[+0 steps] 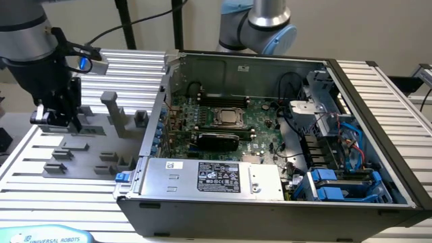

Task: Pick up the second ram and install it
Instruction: 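Pick up the second ram and move it above second insertion slot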

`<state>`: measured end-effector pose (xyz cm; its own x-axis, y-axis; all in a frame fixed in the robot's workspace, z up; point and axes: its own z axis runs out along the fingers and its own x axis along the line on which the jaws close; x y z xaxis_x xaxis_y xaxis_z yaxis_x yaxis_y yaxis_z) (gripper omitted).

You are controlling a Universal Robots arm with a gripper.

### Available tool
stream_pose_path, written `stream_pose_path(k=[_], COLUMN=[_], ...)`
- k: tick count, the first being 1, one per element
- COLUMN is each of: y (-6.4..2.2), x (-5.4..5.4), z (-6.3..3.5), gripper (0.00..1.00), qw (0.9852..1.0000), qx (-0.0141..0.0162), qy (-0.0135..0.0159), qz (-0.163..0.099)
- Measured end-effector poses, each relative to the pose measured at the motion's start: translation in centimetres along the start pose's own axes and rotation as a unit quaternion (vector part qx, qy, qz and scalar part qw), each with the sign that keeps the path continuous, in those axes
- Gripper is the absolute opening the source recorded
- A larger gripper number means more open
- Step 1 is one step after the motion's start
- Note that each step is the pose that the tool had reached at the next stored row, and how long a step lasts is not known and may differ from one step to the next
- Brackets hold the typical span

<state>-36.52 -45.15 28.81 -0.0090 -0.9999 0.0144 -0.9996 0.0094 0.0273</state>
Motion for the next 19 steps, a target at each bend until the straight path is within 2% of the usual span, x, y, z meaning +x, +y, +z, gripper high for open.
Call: stream_pose_path(k=[5,11,15,16,19], y=[-1.00,-2.72,-4.17,-4.94,-6.14], x=[0.0,0.1,0.1,0.2,0.2], z=[-2.29,-5.05,-6.87,-7.78,-9.09], gripper=[0.14,0.14,0.14,0.14,0.14], qw=[1.0000,1.0000,1.0000,1.0000,0.9999], qx=[0.0000,0.0000,0.0000,0.0000,-0.0001], qy=[-0.0001,-0.0018,-0.0054,-0.0073,-0.0099], qz=[-0.001,-0.002,-0.003,-0.003,-0.003])
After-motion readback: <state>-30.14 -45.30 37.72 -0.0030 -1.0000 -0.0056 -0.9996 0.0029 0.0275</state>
